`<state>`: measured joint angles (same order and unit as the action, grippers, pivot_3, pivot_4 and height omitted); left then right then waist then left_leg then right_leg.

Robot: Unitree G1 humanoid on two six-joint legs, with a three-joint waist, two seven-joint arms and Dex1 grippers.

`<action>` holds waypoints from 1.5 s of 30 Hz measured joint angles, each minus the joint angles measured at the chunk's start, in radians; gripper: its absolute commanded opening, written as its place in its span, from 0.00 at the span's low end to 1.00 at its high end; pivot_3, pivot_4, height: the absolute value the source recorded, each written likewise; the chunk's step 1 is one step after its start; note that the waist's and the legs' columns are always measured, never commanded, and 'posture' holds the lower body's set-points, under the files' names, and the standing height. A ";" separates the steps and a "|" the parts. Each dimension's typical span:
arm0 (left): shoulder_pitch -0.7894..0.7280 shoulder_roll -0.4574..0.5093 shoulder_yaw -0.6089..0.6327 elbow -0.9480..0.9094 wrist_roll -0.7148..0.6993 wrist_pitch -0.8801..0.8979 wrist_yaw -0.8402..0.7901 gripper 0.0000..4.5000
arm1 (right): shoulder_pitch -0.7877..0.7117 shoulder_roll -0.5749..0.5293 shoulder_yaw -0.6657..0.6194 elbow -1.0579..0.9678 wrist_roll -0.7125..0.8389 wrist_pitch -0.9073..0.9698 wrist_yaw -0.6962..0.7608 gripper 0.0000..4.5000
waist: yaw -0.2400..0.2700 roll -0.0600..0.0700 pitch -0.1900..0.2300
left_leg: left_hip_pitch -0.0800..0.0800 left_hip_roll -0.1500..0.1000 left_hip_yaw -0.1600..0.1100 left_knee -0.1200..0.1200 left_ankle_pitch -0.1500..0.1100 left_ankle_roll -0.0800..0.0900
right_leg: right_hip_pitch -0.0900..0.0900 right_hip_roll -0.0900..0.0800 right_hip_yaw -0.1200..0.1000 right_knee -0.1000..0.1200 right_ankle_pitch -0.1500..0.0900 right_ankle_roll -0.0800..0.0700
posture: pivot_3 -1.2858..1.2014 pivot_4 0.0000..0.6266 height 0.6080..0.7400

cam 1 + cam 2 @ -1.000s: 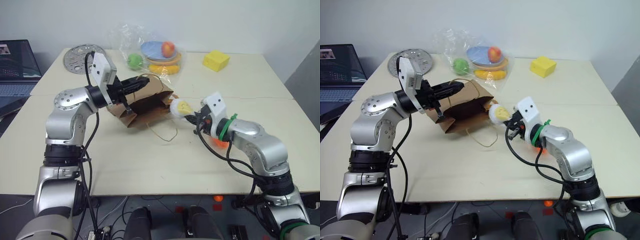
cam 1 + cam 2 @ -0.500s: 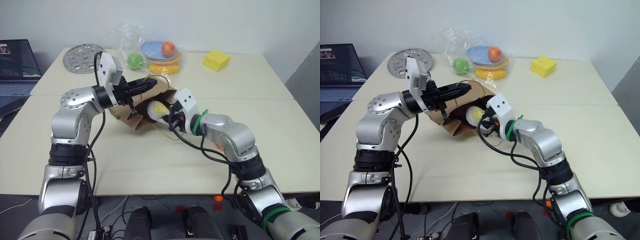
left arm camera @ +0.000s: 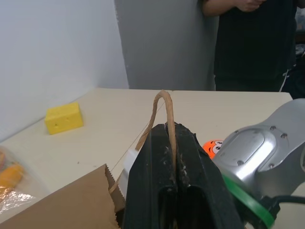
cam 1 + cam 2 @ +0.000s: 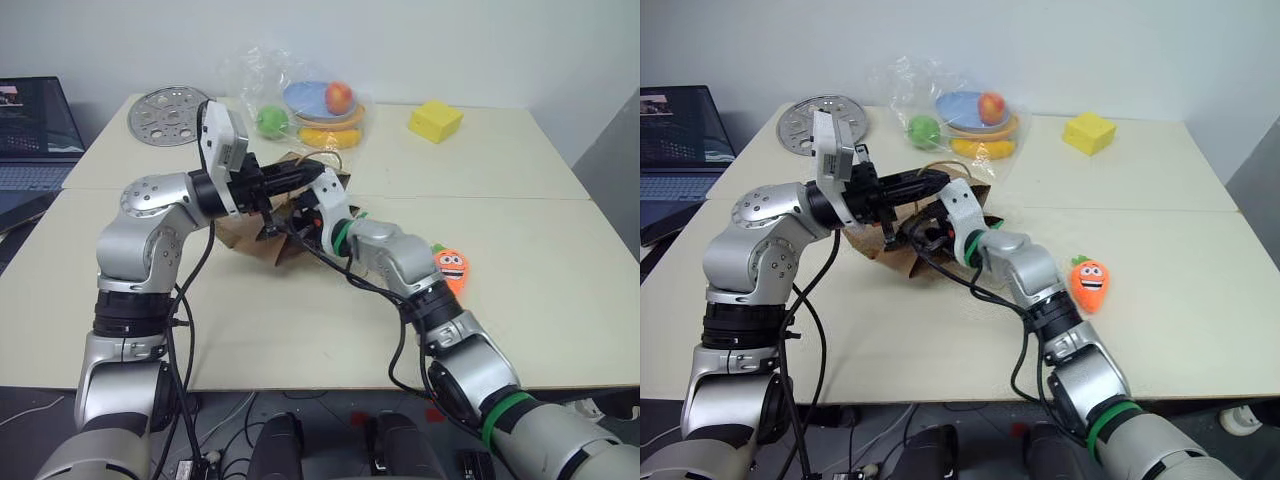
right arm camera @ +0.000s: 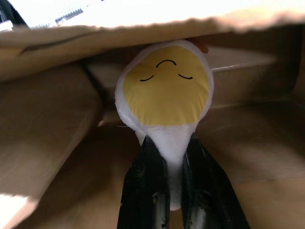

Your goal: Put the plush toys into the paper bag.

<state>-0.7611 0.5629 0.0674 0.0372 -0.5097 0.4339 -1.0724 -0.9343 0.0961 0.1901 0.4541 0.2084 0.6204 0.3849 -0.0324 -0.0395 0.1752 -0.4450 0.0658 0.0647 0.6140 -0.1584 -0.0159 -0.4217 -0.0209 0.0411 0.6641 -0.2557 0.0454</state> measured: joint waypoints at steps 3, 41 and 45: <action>0.000 0.000 0.000 -0.003 -0.002 0.011 -0.003 0.00 | -0.026 0.033 -0.038 0.073 -0.008 -0.054 -0.048 0.01 | 0.000 0.000 0.000 | 0.000 0.000 0.000 0.000 0.000 0.000 | 0.000 0.000 0.000 0.000 0.000 0.000 | 0.52 0.24 1.00; 0.015 0.000 -0.003 0.036 0.020 -0.034 -0.007 0.00 | 0.582 -0.378 -0.220 -1.020 0.081 0.324 -0.015 0.99 | 0.006 0.000 0.000 | -0.003 -0.001 -0.004 0.000 0.000 0.000 | 0.000 0.000 0.000 -0.002 0.000 0.000 | 0.52 0.24 1.00; 0.013 -0.010 -0.011 0.044 0.023 -0.050 -0.008 0.00 | 0.765 -0.398 -0.287 -1.140 0.050 0.323 -0.093 0.99 | 0.004 0.000 0.000 | -0.001 -0.002 -0.006 0.000 0.000 0.000 | 0.001 0.001 0.000 -0.001 -0.001 0.000 | 0.52 0.24 1.00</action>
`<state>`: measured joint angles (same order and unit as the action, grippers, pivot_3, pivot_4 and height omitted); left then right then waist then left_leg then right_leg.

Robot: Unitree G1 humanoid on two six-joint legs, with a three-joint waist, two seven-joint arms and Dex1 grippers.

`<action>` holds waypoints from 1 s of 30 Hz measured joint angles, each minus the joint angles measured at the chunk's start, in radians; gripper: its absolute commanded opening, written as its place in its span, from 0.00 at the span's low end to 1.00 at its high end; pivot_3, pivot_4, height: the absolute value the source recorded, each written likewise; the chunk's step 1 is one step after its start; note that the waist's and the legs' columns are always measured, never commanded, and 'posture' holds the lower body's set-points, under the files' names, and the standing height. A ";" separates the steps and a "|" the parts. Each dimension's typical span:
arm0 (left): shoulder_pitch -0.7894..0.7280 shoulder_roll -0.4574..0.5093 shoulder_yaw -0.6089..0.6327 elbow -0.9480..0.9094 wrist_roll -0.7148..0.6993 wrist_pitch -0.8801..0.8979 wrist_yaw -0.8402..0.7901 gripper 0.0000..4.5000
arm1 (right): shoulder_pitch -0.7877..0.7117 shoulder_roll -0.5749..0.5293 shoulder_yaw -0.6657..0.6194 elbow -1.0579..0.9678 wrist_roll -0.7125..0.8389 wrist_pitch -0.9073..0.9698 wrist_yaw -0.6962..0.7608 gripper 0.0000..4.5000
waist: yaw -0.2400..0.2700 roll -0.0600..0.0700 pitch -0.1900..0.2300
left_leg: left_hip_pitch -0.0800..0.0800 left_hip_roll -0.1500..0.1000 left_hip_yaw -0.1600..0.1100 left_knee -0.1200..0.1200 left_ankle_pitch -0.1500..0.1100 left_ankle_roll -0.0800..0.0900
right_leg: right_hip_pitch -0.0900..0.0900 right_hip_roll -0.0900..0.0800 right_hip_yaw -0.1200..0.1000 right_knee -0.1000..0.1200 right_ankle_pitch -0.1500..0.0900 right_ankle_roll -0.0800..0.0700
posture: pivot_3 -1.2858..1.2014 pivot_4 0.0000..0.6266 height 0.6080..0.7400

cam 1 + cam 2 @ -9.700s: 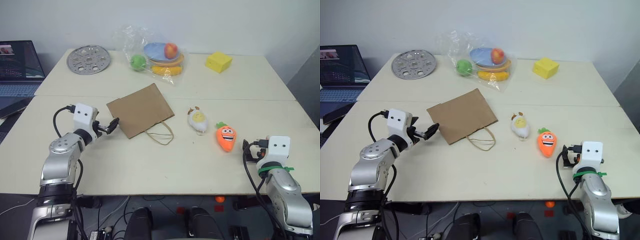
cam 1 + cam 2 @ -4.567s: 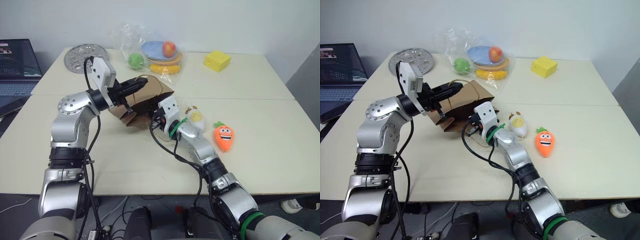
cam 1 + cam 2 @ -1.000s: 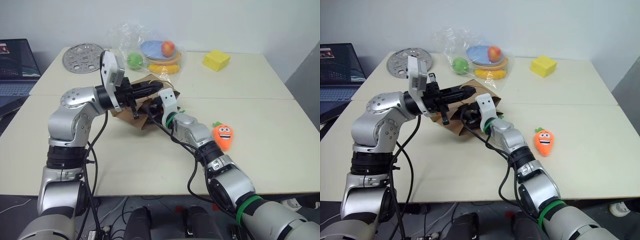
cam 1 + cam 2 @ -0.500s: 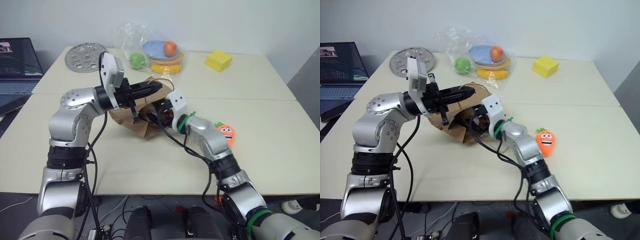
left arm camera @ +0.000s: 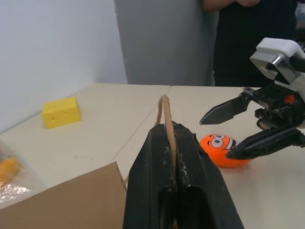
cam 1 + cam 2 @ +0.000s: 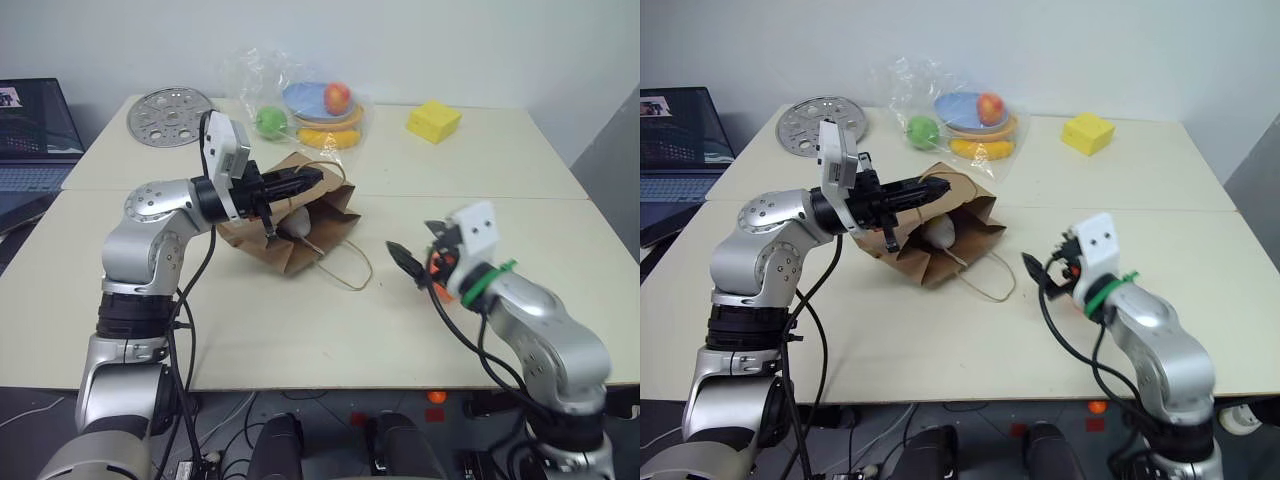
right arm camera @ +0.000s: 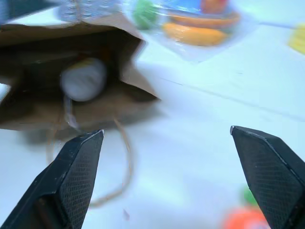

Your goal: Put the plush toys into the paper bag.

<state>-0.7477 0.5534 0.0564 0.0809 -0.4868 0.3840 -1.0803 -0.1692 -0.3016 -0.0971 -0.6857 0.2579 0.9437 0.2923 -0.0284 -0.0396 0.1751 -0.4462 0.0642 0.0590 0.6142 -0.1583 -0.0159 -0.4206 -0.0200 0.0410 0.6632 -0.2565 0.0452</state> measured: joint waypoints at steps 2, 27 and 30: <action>-0.001 0.000 -0.001 0.008 0.001 -0.002 -0.001 0.00 | 0.085 -0.003 -0.030 -0.010 -0.041 -0.007 -0.052 0.99 | 0.000 0.000 0.000 | 0.000 0.000 0.000 0.000 0.000 0.000 | 0.000 0.000 0.001 0.000 0.000 0.000 | 0.52 0.24 1.00; -0.009 0.011 -0.005 0.033 0.017 -0.019 -0.010 0.00 | 0.220 0.083 0.024 0.134 -0.119 -0.163 -0.140 0.46 | -0.001 0.000 0.000 | 0.001 -0.001 0.000 0.001 0.000 0.000 | 0.000 0.000 0.002 0.000 0.000 0.000 | 0.52 0.24 1.00; -0.006 0.011 -0.005 0.029 0.019 -0.020 -0.005 0.00 | 0.218 0.088 0.024 0.156 -0.117 -0.196 -0.131 0.20 | -0.001 0.000 0.000 | 0.001 -0.001 0.000 0.001 0.000 0.000 | 0.000 0.000 0.002 0.000 0.000 0.000 | 0.52 0.24 1.00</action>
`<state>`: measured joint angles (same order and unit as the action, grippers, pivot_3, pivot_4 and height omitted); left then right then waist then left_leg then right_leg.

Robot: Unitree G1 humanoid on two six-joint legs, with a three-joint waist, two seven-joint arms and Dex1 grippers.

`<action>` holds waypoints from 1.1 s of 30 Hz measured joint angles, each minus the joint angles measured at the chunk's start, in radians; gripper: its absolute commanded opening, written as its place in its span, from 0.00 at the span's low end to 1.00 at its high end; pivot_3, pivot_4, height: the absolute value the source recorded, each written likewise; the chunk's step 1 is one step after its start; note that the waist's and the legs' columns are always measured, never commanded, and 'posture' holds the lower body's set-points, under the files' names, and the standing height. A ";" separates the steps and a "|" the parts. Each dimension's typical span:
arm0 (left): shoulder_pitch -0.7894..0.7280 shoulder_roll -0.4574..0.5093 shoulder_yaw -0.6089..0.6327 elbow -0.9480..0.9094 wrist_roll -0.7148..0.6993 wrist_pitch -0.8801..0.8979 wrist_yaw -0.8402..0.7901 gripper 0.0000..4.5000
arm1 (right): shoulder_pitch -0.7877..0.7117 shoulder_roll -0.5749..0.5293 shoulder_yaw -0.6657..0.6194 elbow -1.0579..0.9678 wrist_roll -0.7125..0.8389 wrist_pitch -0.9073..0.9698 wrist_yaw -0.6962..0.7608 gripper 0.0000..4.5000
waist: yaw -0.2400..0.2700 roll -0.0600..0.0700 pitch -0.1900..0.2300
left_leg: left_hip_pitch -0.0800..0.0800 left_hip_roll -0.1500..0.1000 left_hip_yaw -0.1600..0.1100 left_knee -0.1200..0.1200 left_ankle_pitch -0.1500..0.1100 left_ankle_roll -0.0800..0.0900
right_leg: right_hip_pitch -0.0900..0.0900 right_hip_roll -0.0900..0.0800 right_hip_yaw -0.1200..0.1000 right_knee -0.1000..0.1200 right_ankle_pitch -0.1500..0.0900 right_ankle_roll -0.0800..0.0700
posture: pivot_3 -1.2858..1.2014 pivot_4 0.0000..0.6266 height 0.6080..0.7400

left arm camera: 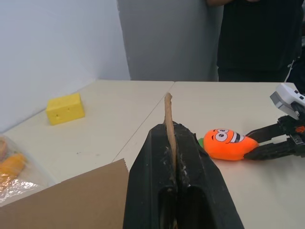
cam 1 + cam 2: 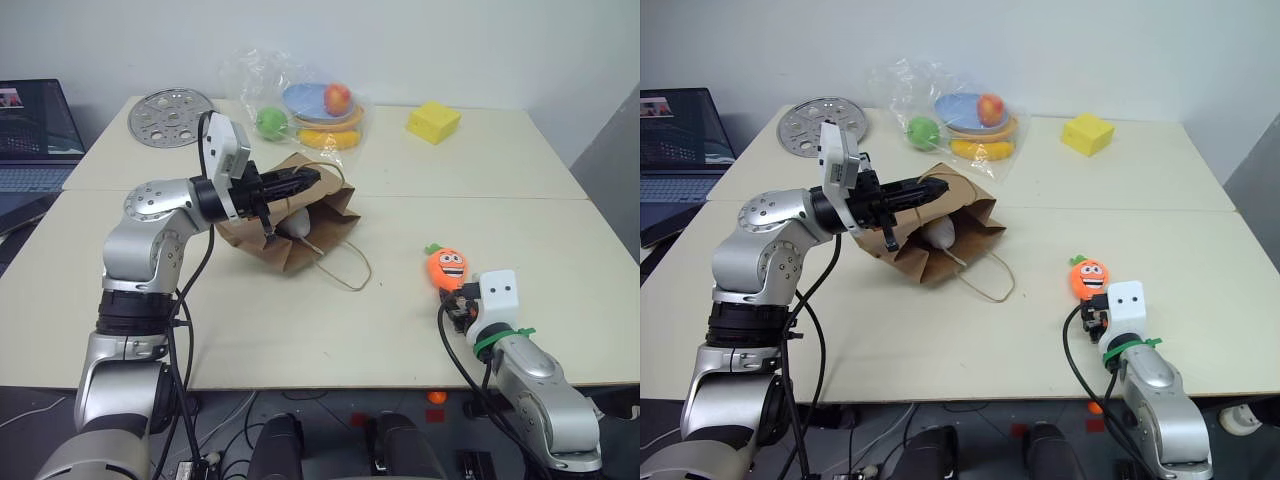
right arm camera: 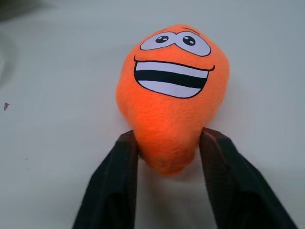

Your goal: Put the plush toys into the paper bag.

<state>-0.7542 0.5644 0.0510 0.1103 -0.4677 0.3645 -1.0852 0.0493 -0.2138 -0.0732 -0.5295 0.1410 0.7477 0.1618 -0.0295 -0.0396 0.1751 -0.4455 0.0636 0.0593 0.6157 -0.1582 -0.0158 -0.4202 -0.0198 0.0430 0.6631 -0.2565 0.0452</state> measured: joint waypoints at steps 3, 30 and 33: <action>0.003 0.000 0.000 -0.001 0.001 0.000 0.004 0.00 | -0.009 -0.002 0.000 0.026 -0.001 -0.029 0.010 0.01 | 0.000 0.000 0.000 | 0.000 0.000 0.000 0.000 0.000 0.000 | 0.000 0.000 0.000 0.000 0.000 0.000 | 0.52 0.24 1.00; -0.010 -0.022 -0.018 0.007 0.009 -0.023 -0.021 0.00 | -0.548 0.028 0.294 0.372 0.084 -0.085 0.265 0.01 | 0.000 0.000 0.000 | -0.005 0.001 -0.001 0.012 0.000 0.000 | 0.000 0.001 0.000 0.002 0.002 0.000 | 0.52 0.24 1.00; -0.011 -0.019 -0.018 0.006 0.007 -0.021 -0.022 0.00 | -0.608 0.053 0.292 0.474 0.068 -0.129 0.263 0.01 | 0.001 0.000 0.000 | -0.005 0.001 -0.001 0.012 0.000 0.000 | 0.000 0.001 0.000 0.001 0.002 0.001 | 0.52 0.24 1.00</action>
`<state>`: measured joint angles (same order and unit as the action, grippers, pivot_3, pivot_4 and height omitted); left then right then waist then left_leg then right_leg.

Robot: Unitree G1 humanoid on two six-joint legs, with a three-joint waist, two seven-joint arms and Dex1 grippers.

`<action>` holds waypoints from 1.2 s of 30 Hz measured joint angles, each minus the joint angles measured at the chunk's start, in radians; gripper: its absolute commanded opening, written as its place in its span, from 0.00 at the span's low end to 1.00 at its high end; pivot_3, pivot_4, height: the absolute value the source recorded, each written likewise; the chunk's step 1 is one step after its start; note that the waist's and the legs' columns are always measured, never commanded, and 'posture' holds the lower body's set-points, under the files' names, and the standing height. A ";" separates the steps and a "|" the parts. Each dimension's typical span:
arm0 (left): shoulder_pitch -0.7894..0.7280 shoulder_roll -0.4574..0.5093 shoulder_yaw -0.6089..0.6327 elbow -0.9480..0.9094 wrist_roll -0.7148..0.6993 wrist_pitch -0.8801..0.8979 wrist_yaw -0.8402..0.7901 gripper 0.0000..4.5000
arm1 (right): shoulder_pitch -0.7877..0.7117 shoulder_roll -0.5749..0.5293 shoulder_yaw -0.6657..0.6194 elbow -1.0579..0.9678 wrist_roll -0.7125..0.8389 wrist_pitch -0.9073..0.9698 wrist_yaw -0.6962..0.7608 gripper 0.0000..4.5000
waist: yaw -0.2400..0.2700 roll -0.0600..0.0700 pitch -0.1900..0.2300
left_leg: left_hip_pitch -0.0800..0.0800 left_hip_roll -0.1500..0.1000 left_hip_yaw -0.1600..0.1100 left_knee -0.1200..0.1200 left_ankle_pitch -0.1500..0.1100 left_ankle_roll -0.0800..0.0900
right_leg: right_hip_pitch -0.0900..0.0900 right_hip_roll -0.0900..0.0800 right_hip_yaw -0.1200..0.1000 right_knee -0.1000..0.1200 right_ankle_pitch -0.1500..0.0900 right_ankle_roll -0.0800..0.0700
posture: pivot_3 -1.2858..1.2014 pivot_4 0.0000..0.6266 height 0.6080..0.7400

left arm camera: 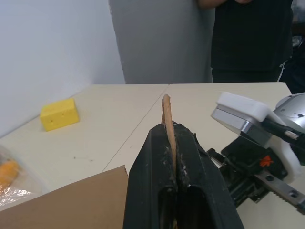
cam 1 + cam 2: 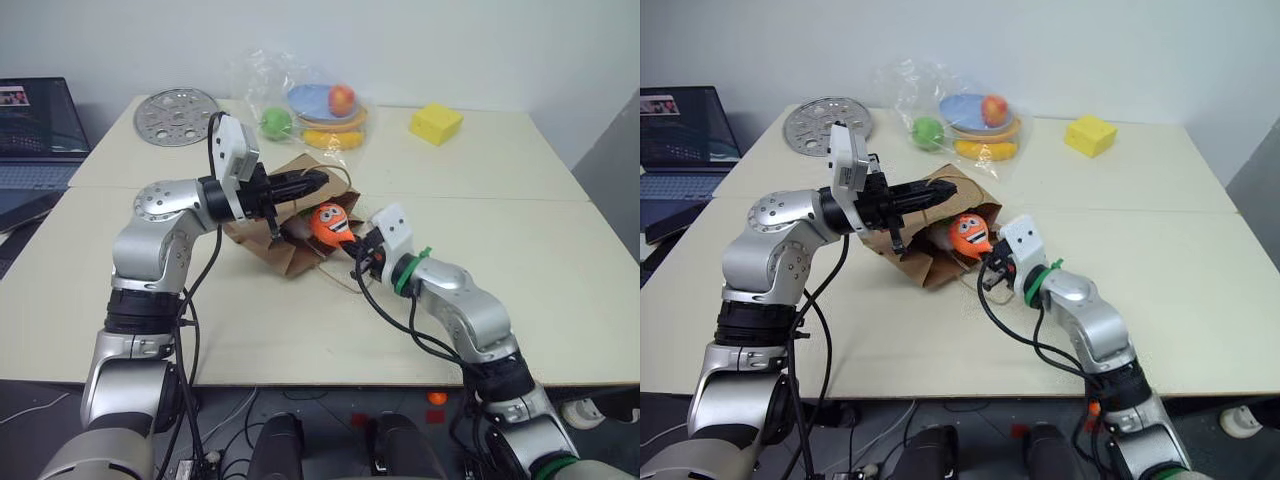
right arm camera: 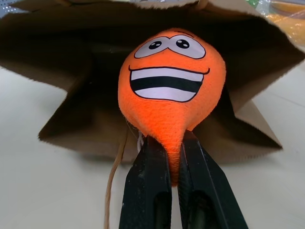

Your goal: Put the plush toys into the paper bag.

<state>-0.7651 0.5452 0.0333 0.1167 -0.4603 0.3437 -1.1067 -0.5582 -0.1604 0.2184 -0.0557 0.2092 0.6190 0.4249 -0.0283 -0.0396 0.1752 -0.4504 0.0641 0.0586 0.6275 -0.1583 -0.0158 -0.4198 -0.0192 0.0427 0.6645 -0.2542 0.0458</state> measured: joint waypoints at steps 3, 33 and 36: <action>0.000 0.000 -0.001 -0.003 -0.003 0.004 -0.003 0.00 | -0.045 0.030 -0.002 0.108 -0.015 -0.048 -0.009 0.01 | -0.001 0.000 0.000 | 0.000 0.000 0.000 0.000 0.000 0.000 | 0.000 0.000 0.000 0.000 0.000 0.000 | 0.52 0.24 1.00; 0.003 0.008 -0.004 -0.027 -0.004 0.029 0.005 0.00 | 0.061 -0.029 -0.015 -0.030 -0.038 -0.027 0.086 1.00 | -0.001 0.000 0.000 | -0.001 0.001 0.000 -0.001 0.000 0.000 | -0.001 0.000 -0.001 0.001 0.000 0.000 | 0.52 0.24 1.00; 0.003 0.009 -0.004 -0.027 -0.004 0.029 0.004 0.00 | 0.122 -0.070 0.012 -0.151 -0.018 0.053 0.115 1.00 | -0.001 0.000 0.000 | -0.001 0.001 0.000 -0.001 0.000 0.000 | -0.001 0.000 0.000 0.001 0.000 0.000 | 0.52 0.24 1.00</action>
<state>-0.7620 0.5538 0.0292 0.0894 -0.4643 0.3726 -1.1024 -0.4358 -0.2304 0.2307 -0.2066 0.1915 0.6721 0.5399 -0.0295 -0.0393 0.1753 -0.4510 0.0647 0.0586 0.6269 -0.1584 -0.0159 -0.4207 -0.0192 0.0424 0.6652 -0.2544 0.0454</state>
